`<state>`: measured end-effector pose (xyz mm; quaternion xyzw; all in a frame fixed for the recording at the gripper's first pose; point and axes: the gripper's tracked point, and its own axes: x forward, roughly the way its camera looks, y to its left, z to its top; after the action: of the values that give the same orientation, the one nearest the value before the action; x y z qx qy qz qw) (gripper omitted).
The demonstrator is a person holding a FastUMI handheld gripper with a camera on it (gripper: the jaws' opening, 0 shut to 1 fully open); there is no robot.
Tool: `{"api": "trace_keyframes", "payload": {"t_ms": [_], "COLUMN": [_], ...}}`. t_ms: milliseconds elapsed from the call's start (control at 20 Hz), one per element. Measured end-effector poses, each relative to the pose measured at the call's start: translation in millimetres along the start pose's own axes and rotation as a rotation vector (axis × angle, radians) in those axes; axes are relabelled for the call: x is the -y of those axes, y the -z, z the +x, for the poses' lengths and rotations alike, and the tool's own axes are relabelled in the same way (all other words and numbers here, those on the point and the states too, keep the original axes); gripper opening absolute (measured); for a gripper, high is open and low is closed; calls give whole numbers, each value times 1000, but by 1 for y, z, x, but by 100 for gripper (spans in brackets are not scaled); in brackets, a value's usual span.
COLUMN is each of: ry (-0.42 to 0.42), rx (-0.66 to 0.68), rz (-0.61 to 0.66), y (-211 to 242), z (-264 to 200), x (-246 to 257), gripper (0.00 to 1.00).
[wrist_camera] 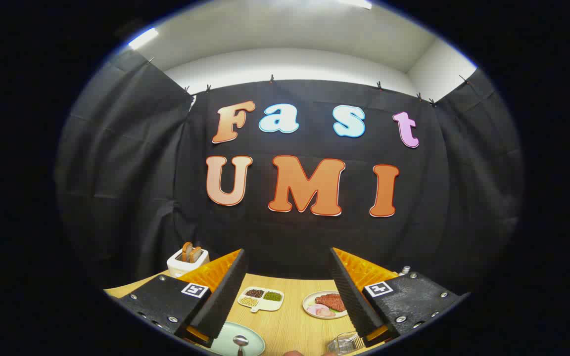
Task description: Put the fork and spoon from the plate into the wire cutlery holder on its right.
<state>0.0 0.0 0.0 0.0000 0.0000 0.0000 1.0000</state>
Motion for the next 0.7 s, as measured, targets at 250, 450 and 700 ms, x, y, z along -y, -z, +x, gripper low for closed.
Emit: {"api": "trace_keyframes", "payload": {"t_ms": [250, 450, 700], "ry": [16, 13, -13], "rx": [5, -26, -37], "rz": [-61, -53, -54], "y": [5, 15, 17], "z": [-3, -2, 0], "x": [12, 19, 21], "gripper": [99, 99, 99]}}
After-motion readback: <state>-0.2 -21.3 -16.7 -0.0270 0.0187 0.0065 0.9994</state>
